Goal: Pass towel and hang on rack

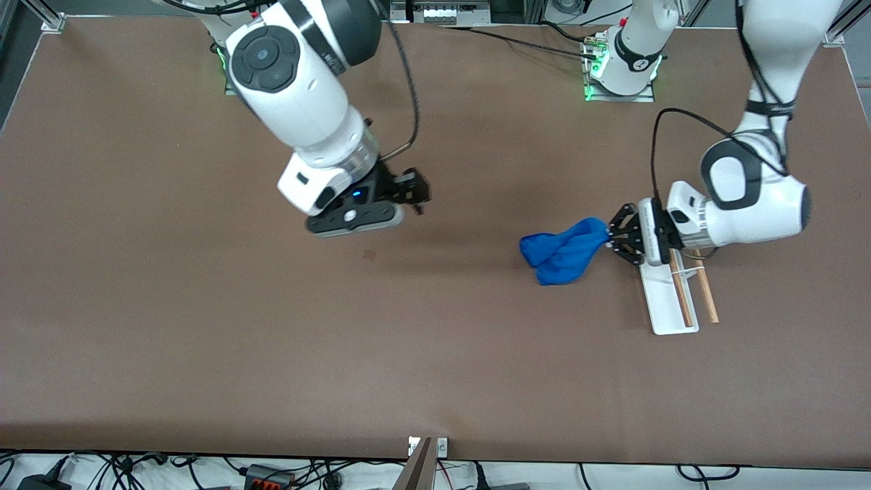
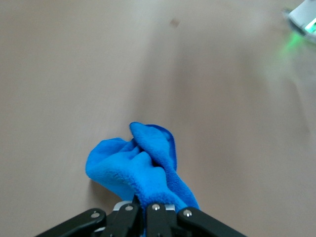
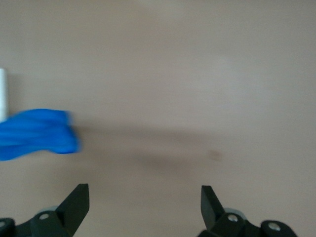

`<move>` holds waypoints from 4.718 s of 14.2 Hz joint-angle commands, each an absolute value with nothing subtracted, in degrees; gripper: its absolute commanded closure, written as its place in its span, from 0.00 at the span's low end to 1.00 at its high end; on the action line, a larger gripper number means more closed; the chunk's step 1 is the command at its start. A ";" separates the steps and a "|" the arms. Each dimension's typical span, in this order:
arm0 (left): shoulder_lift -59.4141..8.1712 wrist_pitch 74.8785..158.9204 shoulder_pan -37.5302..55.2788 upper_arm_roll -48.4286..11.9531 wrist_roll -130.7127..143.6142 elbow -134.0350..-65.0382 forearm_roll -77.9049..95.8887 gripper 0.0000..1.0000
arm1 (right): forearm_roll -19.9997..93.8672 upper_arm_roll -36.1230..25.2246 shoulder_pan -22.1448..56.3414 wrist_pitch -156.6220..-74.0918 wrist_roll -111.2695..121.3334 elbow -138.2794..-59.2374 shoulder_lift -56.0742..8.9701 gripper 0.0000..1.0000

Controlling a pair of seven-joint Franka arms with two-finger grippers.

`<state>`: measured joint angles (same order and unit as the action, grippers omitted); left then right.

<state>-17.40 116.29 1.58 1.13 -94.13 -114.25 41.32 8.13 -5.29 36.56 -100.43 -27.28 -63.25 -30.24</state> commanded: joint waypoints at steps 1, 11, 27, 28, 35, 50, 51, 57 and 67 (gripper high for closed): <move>-15.65 109.36 -1.04 0.97 -78.19 -109.53 28.00 0.99 | 4.49 -7.47 33.16 -94.42 -21.74 -64.86 -29.18 0.00; -21.96 101.00 -11.07 0.79 -70.13 -95.03 15.04 0.99 | -0.35 -7.47 14.43 -91.58 -15.05 -65.38 -26.55 0.00; -36.56 104.23 -18.72 0.53 -81.54 -85.60 15.03 0.99 | -1.49 -0.62 -1.93 -95.69 1.14 -93.03 -2.49 0.00; -37.08 105.02 -18.81 0.61 -82.87 -85.61 16.51 0.99 | -1.49 -0.62 -1.93 -97.10 1.14 -96.03 -0.55 0.00; -39.37 105.29 -19.86 0.53 -83.50 -85.61 18.36 0.18 | -1.93 -0.79 -2.20 -100.55 1.23 -100.11 1.41 0.00; -38.41 99.69 -23.99 0.44 -86.57 -82.89 19.43 0.00 | -1.41 -0.62 -2.11 -97.73 1.41 -97.12 0.70 0.00; -38.50 97.67 -23.99 0.53 -86.40 -81.31 19.51 0.00 | -1.49 -0.70 -2.02 -97.73 1.41 -97.12 0.70 0.00; -38.06 89.48 -24.08 0.88 -86.22 -76.12 19.07 0.00 | -1.23 -0.88 -1.58 -97.74 1.32 -97.12 0.70 0.00; -29.45 82.45 -22.33 0.00 -76.83 -75.76 14.77 0.00 | -1.49 -0.70 -2.02 -96.94 1.49 -97.21 1.05 0.00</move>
<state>-31.21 84.04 -23.57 0.64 -80.61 -75.73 16.85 -1.03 -0.96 -1.87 -97.46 0.69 -97.53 0.58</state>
